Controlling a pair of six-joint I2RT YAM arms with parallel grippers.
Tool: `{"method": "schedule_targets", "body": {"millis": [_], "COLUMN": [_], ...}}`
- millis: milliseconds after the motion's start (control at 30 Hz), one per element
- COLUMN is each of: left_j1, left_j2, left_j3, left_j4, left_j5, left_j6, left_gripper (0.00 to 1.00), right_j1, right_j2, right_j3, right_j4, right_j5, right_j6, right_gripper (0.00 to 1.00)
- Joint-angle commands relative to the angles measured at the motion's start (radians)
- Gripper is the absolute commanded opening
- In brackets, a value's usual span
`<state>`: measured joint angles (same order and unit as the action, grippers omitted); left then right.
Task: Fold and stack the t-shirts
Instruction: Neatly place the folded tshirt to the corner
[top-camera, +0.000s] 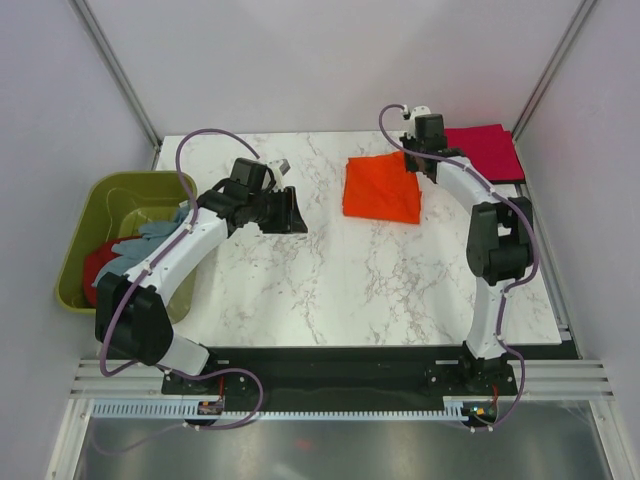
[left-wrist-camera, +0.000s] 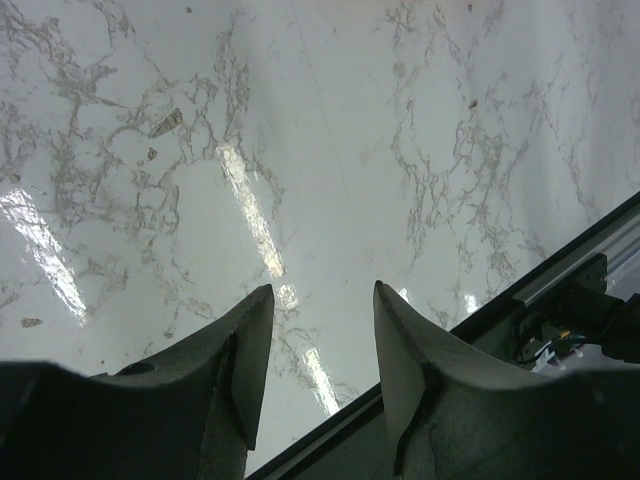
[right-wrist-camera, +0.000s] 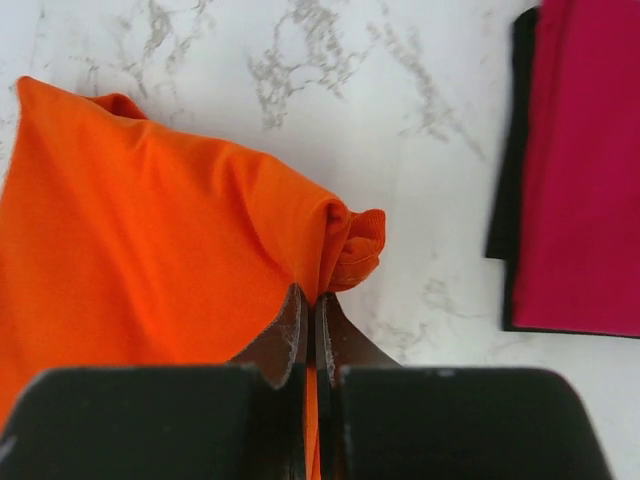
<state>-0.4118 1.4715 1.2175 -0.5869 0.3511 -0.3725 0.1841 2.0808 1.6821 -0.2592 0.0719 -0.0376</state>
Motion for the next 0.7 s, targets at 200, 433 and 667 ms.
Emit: {"method": "schedule_targets", "body": {"millis": [200, 433, 667], "left_j1": [0.002, 0.002, 0.001], "left_j2": [-0.045, -0.04, -0.031], "left_j3": [-0.01, -0.012, -0.013], "left_j4": [0.01, 0.01, 0.01], "left_j5": [0.037, 0.037, 0.046], "left_j6": [0.043, 0.046, 0.046], "left_gripper": [0.52, 0.52, 0.52], "right_j1": [-0.02, -0.077, -0.13], "right_j2": [-0.093, -0.08, -0.033], "right_j3": [0.088, 0.154, 0.272], "right_j4": [-0.002, -0.002, -0.058], "right_j5": [0.21, 0.198, 0.172], "right_j6": [-0.195, -0.271, -0.392], "right_gripper": [0.0, 0.0, 0.0]}}
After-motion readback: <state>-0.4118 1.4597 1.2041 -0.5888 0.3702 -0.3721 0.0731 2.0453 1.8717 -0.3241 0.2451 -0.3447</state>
